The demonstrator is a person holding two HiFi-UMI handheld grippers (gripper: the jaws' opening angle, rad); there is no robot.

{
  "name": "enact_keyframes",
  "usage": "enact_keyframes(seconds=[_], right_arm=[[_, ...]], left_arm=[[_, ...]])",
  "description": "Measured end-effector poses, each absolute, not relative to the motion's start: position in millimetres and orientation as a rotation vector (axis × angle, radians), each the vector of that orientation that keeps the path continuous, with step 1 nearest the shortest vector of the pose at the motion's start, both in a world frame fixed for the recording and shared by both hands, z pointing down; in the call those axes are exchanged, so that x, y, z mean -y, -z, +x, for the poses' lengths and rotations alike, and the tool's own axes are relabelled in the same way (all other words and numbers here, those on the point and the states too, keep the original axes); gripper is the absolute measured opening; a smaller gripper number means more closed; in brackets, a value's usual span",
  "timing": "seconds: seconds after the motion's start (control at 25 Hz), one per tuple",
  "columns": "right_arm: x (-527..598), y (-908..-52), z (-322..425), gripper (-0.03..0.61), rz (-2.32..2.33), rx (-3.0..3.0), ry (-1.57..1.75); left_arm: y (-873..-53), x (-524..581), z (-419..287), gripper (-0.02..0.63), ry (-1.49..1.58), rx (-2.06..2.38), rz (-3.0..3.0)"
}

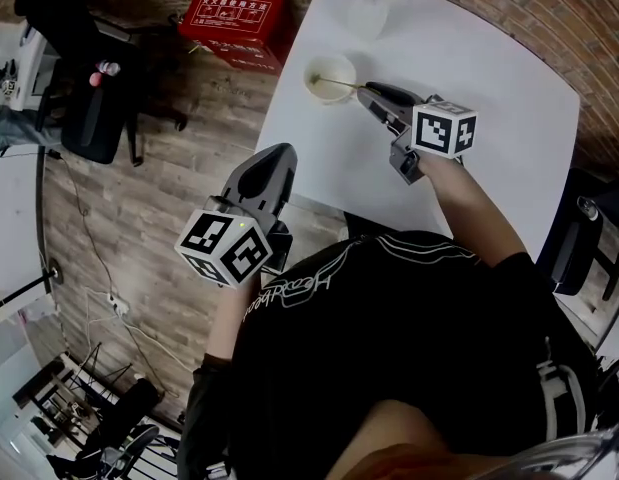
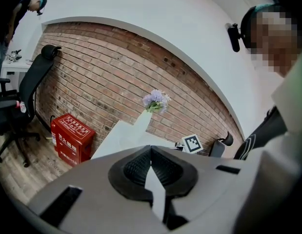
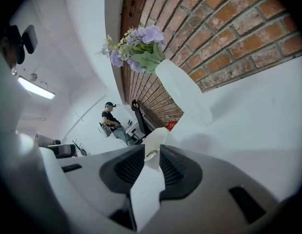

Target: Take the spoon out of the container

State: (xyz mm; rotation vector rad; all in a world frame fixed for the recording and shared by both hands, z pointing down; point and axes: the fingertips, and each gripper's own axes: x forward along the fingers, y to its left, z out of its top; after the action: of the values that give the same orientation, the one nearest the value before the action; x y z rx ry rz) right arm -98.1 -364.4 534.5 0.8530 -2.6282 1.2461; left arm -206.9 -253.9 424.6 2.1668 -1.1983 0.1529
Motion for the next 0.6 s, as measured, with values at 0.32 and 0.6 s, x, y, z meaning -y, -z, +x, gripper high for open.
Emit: enact_keyframes(seconds=[0.32,0.6], right_arm=[[368.5,-537.4,-98.8,0.01,0.908,2.611,-1.223],[371.5,-532.5,-98.4,0.0,0.945,2.618,-1.219]], left_arm=[[-428.4,255.7,-214.9,0.005,-0.223,1.253,2.175],[-427.7,253.9,-217.3,0.005,-0.205,1.253,2.167]])
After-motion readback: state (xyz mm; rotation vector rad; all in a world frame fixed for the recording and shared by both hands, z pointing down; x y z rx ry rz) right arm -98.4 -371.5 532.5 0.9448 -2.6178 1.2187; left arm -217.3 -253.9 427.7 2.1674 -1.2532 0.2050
